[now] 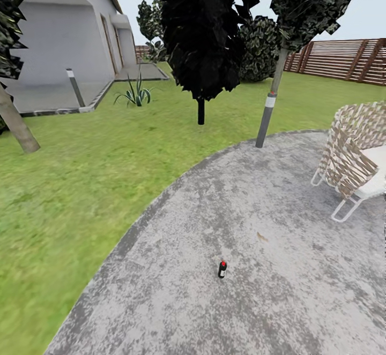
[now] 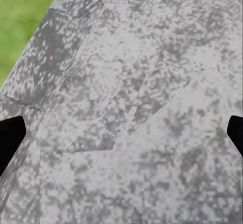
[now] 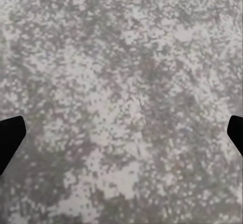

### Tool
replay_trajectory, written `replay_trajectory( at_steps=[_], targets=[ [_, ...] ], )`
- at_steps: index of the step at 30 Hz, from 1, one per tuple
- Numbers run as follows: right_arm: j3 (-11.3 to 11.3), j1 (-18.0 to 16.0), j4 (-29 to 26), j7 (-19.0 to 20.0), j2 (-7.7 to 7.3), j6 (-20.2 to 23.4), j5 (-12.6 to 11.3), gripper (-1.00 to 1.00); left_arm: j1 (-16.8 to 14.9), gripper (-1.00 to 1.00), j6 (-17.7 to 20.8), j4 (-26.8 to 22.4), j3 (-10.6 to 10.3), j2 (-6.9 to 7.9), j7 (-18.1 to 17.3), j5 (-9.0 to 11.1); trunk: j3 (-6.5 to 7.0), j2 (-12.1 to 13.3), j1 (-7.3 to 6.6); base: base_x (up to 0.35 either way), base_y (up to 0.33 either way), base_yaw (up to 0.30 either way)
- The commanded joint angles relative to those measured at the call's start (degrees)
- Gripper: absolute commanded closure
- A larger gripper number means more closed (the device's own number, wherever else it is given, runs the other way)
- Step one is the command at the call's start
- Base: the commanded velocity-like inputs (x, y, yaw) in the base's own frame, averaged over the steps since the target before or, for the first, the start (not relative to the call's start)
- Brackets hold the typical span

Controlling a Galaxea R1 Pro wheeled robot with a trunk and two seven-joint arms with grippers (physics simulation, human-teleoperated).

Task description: In the garden, pick up the pesticide atomizer on the floor and spray pesticide onto both trees until each tree trunk is fully covered.

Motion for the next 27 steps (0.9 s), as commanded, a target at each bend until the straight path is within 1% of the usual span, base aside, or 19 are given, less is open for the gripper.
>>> replay_trajectory(
  at_steps=[1, 12, 20, 27],
  targets=[
    [0.0, 0.0, 0.0, 0.0, 0.0, -0.2, 0.0, -1.0, 0.0, -1.0, -0.2, 0.1, 0.2, 0.0, 0.1, -0.4, -0.08, 0.0, 0.01, 0.107, 0.308, -0.268],
    [0.0, 0.0, 0.0, 0.0, 0.01, -0.2, 0.0, -1.0, 0.0, -1.0, -0.1, 0.1, 0.2, -0.04, 0.1, -0.4, -0.51, 0.0, 0.01, 0.069, 0.314, -0.27],
    [0.0, 0.0, 0.0, 0.0, 0.0, -0.2, 0.0, -1.0, 0.0, -1.0, -0.1, 0.1, 0.2, 0.02, 0.2, -0.4, -0.81, 0.0, 0.01, 0.218, 0.262, -0.272],
    [0.0, 0.0, 0.0, 0.0, 0.0, -0.2, 0.0, -1.0, 0.0, -1.0, -0.1, 0.1, 0.2, 0.02, 0.1, -0.4, -1.07, 0.0, 0.01, 0.203, 0.202, -0.272]
  ],
)
